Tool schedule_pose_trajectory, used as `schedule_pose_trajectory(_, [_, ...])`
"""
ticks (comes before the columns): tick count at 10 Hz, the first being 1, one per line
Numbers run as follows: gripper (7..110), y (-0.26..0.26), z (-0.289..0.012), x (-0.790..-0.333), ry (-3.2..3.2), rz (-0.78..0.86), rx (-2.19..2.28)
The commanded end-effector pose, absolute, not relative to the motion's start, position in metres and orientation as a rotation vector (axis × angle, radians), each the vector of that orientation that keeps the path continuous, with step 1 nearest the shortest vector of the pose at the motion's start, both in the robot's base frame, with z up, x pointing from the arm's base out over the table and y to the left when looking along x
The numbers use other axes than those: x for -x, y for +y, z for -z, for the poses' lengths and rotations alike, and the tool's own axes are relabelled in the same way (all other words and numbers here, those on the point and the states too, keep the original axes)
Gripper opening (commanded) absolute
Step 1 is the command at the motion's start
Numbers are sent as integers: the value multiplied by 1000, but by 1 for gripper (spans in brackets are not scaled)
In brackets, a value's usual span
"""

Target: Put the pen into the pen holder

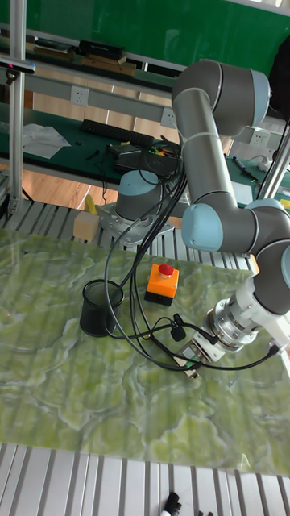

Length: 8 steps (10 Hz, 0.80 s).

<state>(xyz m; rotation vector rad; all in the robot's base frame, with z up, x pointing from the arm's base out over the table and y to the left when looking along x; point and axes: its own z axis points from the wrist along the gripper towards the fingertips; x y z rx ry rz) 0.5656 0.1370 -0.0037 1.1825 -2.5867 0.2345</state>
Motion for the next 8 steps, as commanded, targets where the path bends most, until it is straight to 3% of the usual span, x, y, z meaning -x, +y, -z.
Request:
schedule_pose_trajectory(1, [22, 127, 0, -559, -2556, -271, -1134])
schedule_pose_trajectory(8, [22, 128, 9, -558, -2558, -253, -1101])
